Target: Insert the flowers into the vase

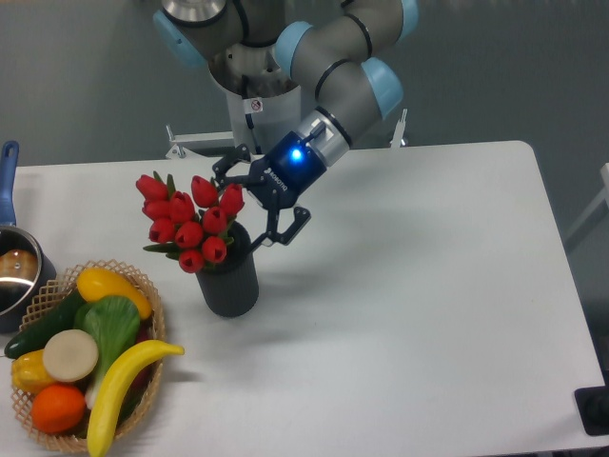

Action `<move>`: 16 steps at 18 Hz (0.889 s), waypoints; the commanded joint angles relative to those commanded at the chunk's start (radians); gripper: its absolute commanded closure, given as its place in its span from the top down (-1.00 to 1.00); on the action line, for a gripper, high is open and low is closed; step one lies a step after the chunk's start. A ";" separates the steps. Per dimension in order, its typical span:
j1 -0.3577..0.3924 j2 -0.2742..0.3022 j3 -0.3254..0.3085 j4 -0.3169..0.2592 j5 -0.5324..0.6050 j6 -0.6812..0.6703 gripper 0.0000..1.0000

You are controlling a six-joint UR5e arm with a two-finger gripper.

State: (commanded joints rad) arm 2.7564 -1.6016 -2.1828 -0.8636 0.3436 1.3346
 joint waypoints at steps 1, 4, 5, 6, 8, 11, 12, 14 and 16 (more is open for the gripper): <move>0.018 0.008 0.000 0.000 0.012 -0.002 1.00; 0.077 0.034 0.026 0.000 0.145 -0.002 1.00; 0.087 0.034 0.040 0.000 0.211 0.000 1.00; 0.098 0.034 0.055 0.000 0.283 0.000 1.00; 0.115 0.032 0.080 0.000 0.436 0.000 1.00; 0.147 0.023 0.127 0.000 0.592 0.002 1.00; 0.163 0.019 0.147 0.000 0.606 0.002 1.00; 0.178 -0.035 0.193 0.000 0.659 0.008 1.00; 0.187 -0.058 0.231 0.002 0.745 0.050 1.00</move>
State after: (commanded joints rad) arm 2.9437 -1.6597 -1.9514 -0.8621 1.0887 1.3849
